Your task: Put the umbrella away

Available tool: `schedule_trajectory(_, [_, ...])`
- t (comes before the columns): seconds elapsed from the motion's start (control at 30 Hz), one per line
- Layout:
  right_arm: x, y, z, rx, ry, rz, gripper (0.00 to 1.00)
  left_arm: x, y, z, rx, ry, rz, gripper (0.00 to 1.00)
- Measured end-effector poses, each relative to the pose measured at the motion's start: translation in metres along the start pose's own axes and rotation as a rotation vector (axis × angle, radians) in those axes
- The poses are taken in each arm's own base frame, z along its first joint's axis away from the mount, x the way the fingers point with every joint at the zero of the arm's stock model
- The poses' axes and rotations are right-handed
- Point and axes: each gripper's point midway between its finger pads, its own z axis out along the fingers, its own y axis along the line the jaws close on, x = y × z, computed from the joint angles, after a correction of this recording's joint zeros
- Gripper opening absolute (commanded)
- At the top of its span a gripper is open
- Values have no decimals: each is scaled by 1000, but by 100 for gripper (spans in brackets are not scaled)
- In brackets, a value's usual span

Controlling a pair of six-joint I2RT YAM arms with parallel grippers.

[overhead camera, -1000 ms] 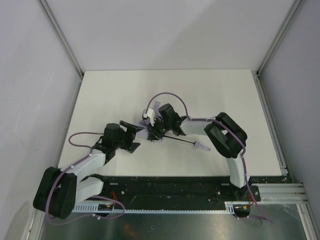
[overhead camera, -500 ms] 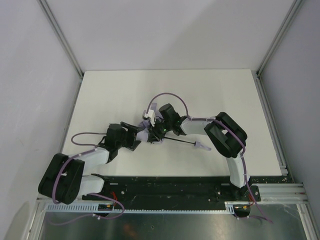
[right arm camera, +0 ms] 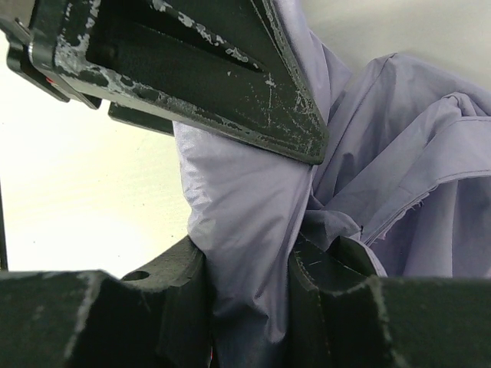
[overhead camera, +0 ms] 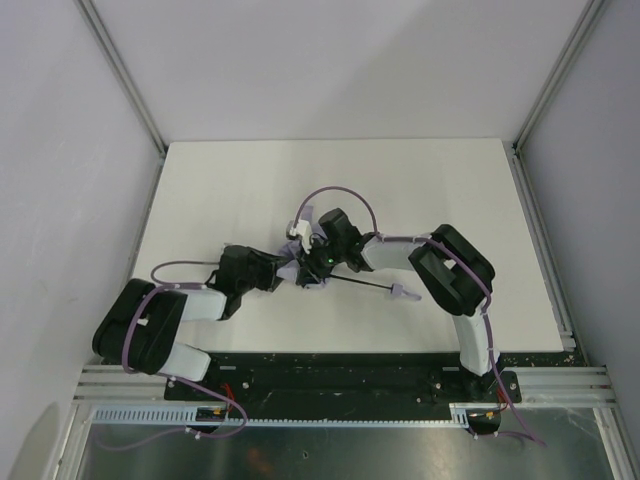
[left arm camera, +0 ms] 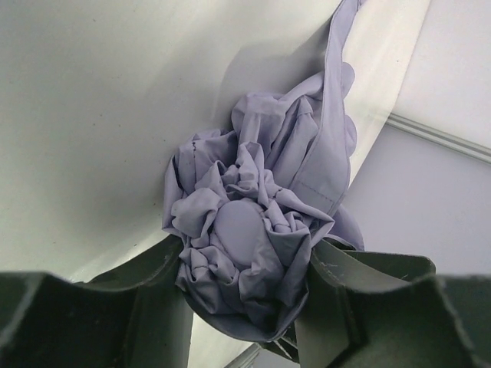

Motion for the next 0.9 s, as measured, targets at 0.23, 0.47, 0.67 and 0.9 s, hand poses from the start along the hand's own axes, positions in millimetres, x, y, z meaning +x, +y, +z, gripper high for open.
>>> schedule_trajectory(0.23, [-2, -1, -5, 41, -2, 13, 37, 5, -1, 2, 12, 19, 9, 0])
schedule_trajectory(0.47, [1, 17, -23, 108, 31, 77, 97, 18, 3, 2, -2, 54, 54, 0])
schedule_trajectory(0.67, [-1, 25, -57, 268, 81, 70, 99, 21, 3, 2, -25, 61, 73, 0])
schedule_trajectory(0.9, [-23, 31, -72, 536, 69, -102, 99, 21, 0, 4, -105, 68, 64, 0])
